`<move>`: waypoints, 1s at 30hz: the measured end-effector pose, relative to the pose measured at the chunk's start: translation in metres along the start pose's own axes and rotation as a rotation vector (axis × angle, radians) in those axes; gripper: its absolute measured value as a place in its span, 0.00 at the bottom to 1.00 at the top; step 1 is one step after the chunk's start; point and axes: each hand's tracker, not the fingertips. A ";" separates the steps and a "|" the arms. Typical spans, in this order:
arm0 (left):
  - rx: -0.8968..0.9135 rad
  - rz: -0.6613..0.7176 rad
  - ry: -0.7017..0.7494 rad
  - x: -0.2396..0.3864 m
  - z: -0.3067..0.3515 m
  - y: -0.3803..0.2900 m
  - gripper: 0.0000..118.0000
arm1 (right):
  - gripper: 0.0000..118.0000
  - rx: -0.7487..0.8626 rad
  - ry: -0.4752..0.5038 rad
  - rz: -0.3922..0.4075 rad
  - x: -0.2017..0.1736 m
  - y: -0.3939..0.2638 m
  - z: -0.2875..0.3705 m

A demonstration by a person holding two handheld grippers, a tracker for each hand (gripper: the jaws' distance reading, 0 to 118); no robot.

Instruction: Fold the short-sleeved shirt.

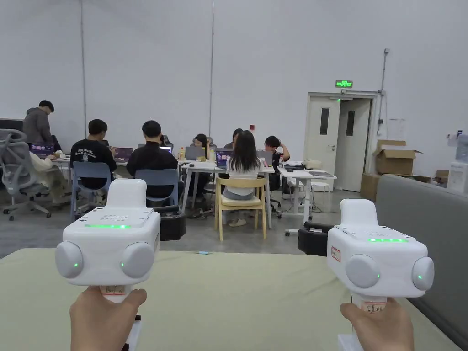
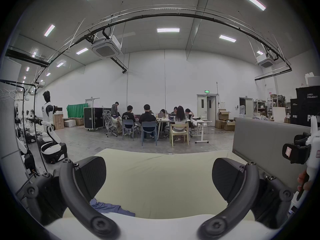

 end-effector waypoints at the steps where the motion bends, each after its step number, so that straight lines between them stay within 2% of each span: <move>1: -0.001 -0.003 -0.002 0.000 0.000 0.000 1.00 | 1.00 0.001 0.001 0.002 0.000 0.000 0.000; 30: 0.006 0.001 -0.003 -0.001 0.007 0.003 1.00 | 1.00 0.007 0.001 0.014 -0.003 0.003 0.006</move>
